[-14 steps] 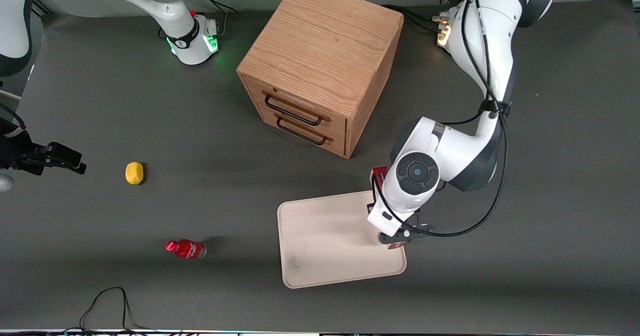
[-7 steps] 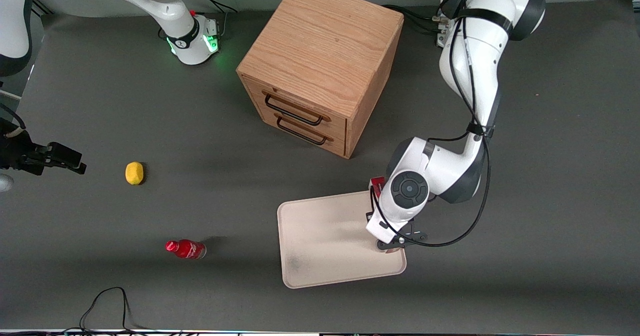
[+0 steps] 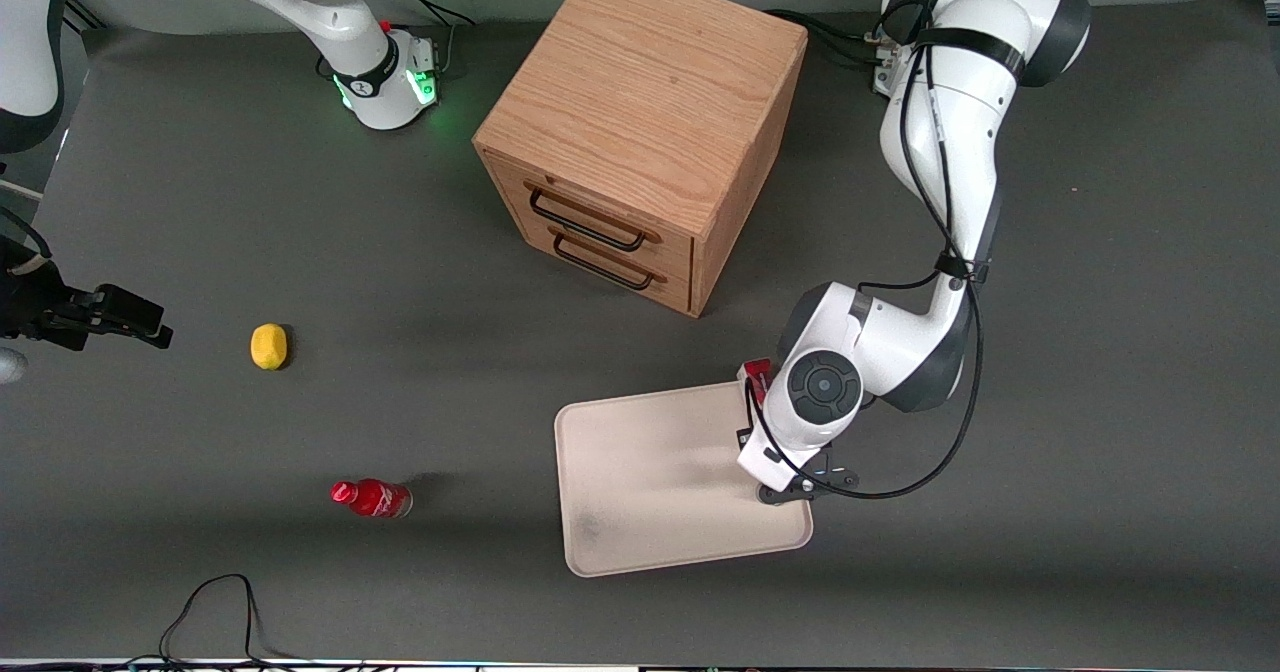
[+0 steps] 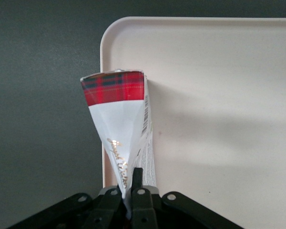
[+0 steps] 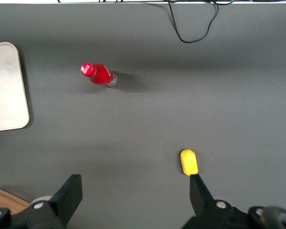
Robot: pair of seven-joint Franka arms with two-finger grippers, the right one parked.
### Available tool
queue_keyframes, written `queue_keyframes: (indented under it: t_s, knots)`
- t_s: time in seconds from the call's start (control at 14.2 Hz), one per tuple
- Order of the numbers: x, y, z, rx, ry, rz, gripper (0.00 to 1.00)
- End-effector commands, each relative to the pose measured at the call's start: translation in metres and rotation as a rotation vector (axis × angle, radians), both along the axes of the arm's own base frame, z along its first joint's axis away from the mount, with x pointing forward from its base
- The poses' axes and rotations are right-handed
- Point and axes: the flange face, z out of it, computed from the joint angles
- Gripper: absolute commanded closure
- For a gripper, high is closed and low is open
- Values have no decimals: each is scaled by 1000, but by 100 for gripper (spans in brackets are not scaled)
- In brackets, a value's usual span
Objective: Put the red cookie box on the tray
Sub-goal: 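Lower the cookie box onto the tray beside its rim and open the left gripper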
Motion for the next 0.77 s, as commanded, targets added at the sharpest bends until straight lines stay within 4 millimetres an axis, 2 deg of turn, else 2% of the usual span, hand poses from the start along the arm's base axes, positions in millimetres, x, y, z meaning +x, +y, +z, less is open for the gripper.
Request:
queue_keyframes:
  t_s: [0.0, 0.35, 0.7]
  knots:
    - [2, 3, 1, -1, -5, -16, 100]
    - [10, 4, 15, -27, -49, -8, 100]
    - [12, 5, 12, -32, -64, -6, 100]
